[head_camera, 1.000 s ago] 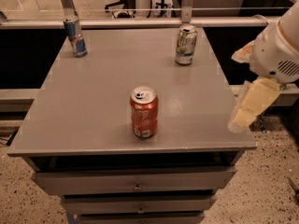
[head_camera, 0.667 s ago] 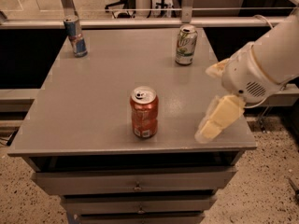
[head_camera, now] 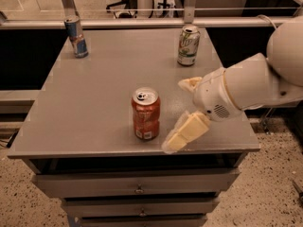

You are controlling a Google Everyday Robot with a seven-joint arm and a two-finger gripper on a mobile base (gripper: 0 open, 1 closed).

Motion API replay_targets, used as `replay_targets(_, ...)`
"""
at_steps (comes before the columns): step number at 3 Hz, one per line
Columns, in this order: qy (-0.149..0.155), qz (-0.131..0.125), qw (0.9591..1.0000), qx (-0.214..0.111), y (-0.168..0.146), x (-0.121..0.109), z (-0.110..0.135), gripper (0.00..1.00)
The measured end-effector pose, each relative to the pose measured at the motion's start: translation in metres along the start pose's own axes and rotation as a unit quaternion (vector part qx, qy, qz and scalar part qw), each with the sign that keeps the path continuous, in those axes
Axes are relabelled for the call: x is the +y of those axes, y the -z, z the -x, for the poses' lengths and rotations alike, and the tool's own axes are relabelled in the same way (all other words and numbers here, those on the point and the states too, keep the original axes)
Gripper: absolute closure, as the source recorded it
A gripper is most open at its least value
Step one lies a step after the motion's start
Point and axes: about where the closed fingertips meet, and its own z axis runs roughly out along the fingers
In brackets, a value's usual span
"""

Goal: Knock coke can over

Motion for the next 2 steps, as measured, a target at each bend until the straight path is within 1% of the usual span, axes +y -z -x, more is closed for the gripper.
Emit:
replay_targets(1, 0.018, 0.007, 0.997, -0.075, -0.036, -0.004, 0.019, 0.0)
replay_targets(2, 0.024, 0.007, 0.992, -0.124, -0.051, -0.012, 0.033, 0.0)
